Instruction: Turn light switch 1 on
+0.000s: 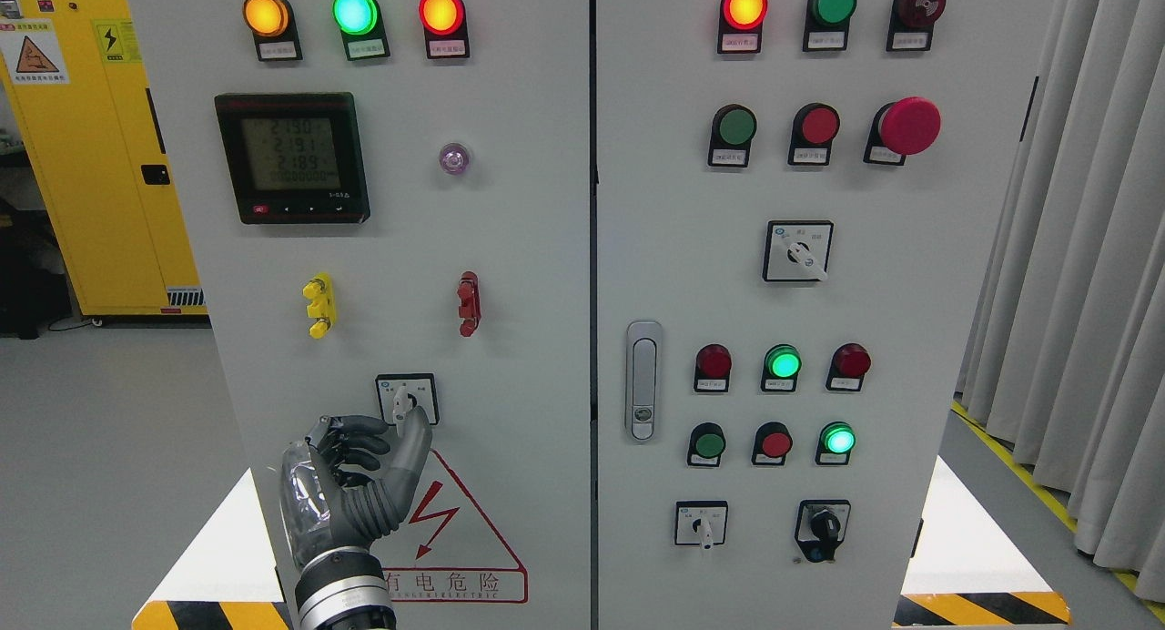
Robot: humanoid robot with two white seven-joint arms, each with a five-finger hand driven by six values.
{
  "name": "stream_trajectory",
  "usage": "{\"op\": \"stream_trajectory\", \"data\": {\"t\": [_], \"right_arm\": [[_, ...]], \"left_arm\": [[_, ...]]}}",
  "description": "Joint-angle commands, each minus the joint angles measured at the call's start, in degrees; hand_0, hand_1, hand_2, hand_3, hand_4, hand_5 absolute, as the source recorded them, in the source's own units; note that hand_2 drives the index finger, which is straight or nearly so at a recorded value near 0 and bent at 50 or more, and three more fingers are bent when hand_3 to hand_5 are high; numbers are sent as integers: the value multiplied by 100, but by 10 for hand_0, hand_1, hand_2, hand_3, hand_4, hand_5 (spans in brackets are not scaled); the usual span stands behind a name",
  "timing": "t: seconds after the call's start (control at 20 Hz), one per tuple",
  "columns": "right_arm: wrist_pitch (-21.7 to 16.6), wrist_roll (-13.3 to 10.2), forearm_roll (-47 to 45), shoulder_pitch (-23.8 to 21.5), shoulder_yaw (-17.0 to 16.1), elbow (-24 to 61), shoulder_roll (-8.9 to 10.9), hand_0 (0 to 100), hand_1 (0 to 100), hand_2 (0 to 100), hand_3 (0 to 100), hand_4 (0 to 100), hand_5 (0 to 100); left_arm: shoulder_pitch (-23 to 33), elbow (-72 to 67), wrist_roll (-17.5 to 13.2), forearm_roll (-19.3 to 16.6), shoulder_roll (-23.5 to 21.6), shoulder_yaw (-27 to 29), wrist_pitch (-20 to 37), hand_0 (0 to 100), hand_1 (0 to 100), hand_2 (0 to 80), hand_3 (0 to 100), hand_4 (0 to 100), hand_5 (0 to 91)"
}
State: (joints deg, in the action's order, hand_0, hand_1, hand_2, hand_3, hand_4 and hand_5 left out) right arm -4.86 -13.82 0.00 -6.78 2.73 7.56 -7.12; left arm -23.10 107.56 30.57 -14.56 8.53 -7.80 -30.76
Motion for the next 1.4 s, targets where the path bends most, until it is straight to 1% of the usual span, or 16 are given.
{"op": "stream_trajectory", "data": {"t": [0.0,1.35], "right_arm": [[2,2,-167,1,0,0,0,0,500,40,0,0,0],[2,2,-167,-8,0,0,0,0,500,40,0,0,0]], "left_arm": [[-11,-16,2,-3,8,-20,-9,137,718,607,785,788,739],[-90,-87,-7,-170,8,-20,-18,198,709,621,797,800,746]]}}
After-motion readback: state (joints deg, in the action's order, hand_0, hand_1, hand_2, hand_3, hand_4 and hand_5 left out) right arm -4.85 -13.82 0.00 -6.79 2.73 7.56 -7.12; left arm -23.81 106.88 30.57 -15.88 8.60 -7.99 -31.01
